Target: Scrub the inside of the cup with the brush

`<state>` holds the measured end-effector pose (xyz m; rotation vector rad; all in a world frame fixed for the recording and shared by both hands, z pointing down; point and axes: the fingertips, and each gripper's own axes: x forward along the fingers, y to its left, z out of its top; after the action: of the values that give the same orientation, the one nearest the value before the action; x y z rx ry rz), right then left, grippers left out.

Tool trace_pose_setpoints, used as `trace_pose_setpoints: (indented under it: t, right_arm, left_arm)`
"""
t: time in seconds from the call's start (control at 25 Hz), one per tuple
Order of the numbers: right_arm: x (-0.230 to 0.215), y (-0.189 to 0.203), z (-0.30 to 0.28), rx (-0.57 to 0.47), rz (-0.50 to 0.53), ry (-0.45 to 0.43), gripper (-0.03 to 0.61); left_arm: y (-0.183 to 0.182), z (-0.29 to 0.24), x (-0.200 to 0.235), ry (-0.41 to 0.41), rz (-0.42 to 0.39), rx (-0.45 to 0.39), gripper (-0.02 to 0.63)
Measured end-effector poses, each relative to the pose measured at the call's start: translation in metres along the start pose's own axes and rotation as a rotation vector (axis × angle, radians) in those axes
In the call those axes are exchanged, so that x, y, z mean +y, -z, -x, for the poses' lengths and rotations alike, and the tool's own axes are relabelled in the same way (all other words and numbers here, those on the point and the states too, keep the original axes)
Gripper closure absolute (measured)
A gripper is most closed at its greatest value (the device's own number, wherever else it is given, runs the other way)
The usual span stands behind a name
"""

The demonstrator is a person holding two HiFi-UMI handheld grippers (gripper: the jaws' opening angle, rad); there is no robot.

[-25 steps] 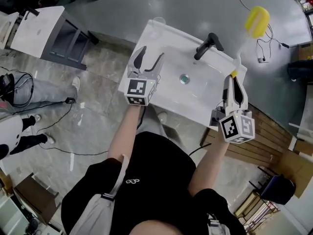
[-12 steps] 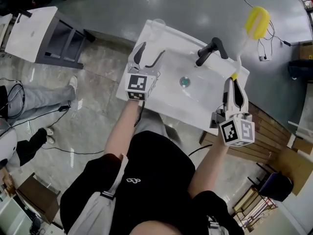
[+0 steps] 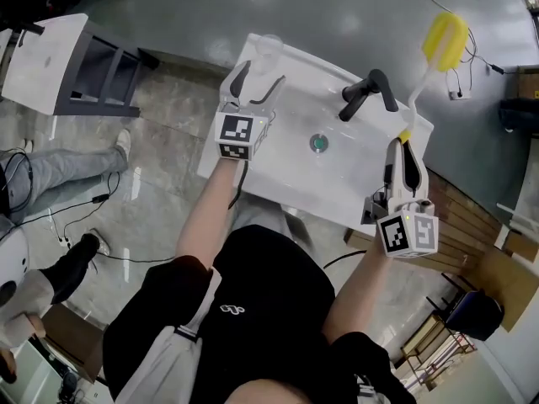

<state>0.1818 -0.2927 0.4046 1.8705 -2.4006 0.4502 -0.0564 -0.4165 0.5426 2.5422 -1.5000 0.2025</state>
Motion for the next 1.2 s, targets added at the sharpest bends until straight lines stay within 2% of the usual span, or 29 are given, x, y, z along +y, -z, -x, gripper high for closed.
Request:
trace_pose_setpoints:
  t: [0.64,1.2]
  right_arm:
    - [-0.01,0.014,-0.012,0.021,-0.015,0.013,0.529]
    - [-0.02,0.027,-0.023,0.057,-0.022,0.042,0.528]
  left_arm:
    - [0.009,-0.052,0.016,0.044,-0.022,0.01,0.276]
    - [0.004,-0.087,0.015,0.119,-0.053,-0.024,0.273]
